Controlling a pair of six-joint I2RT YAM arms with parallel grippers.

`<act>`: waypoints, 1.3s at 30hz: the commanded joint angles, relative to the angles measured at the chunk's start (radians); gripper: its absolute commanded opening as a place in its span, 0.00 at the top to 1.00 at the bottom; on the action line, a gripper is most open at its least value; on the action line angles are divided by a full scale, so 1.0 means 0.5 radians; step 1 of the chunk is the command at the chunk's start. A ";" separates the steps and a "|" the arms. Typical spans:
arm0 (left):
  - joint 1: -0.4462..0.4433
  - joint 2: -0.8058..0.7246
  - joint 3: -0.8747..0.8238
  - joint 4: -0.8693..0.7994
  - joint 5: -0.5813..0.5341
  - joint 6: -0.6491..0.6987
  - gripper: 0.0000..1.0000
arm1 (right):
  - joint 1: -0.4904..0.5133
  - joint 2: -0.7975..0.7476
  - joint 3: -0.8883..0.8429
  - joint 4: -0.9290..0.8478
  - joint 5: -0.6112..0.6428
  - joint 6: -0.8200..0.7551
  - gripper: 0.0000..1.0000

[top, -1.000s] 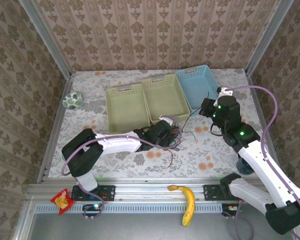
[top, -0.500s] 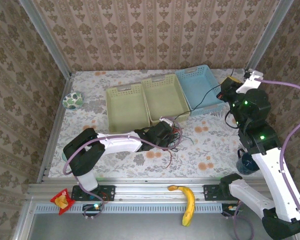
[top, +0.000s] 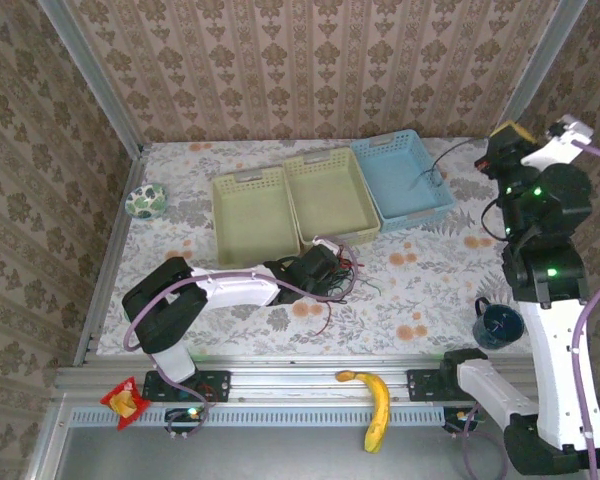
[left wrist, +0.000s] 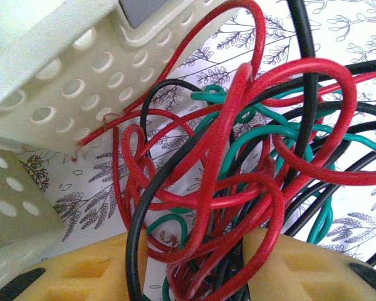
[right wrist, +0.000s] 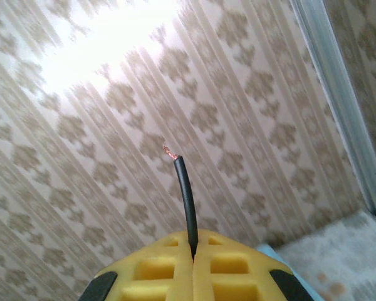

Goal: Untangle the cables

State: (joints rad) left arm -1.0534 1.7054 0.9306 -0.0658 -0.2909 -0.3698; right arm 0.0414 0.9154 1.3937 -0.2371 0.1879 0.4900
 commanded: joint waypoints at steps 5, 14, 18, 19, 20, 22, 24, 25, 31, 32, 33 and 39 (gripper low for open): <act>0.011 -0.060 -0.043 -0.077 -0.045 -0.052 0.53 | -0.009 0.377 0.558 -0.017 -0.592 0.177 1.00; -0.016 -0.246 -0.104 -0.002 0.014 -0.032 0.45 | 0.287 0.737 0.613 -0.086 -0.487 0.084 1.00; -0.017 -0.404 -0.159 0.044 -0.018 -0.090 0.24 | 0.492 0.928 0.606 -0.081 -0.382 -0.013 1.00; -0.016 -0.446 -0.174 0.054 -0.035 -0.108 0.21 | 0.512 0.982 0.592 -0.059 -0.397 -0.008 1.00; -0.014 -0.490 -0.190 0.068 -0.057 -0.125 0.18 | 0.524 1.041 0.568 -0.017 -0.425 0.013 1.00; -0.019 -0.555 -0.199 0.035 -0.160 -0.151 0.15 | 0.532 1.130 0.524 0.049 -0.480 0.065 1.00; -0.017 -0.618 -0.192 -0.037 -0.302 -0.204 0.09 | 0.550 1.232 0.502 0.072 -0.472 0.076 1.00; -0.018 -0.646 -0.202 -0.047 -0.345 -0.225 0.07 | 0.553 1.282 0.501 0.071 -0.495 0.069 1.00; -0.014 -0.760 -0.238 -0.164 -0.665 -0.438 0.01 | 0.646 1.590 0.403 -0.137 -0.408 -0.007 1.00; -0.015 -0.768 -0.238 -0.209 -0.731 -0.503 0.00 | 0.682 1.633 0.368 -0.174 -0.342 -0.048 1.00; -0.015 -0.777 -0.238 -0.244 -0.780 -0.546 0.00 | 0.715 1.679 0.344 -0.221 -0.267 -0.079 1.00; -0.010 -0.782 -0.218 -0.395 -0.928 -0.643 0.00 | 0.770 2.019 0.413 -0.535 -0.091 -0.082 1.00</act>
State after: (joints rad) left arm -1.0595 1.3300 0.8249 -0.1833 -0.6643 -0.6266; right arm 0.4316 1.8706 1.5696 -0.3851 0.0658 0.4690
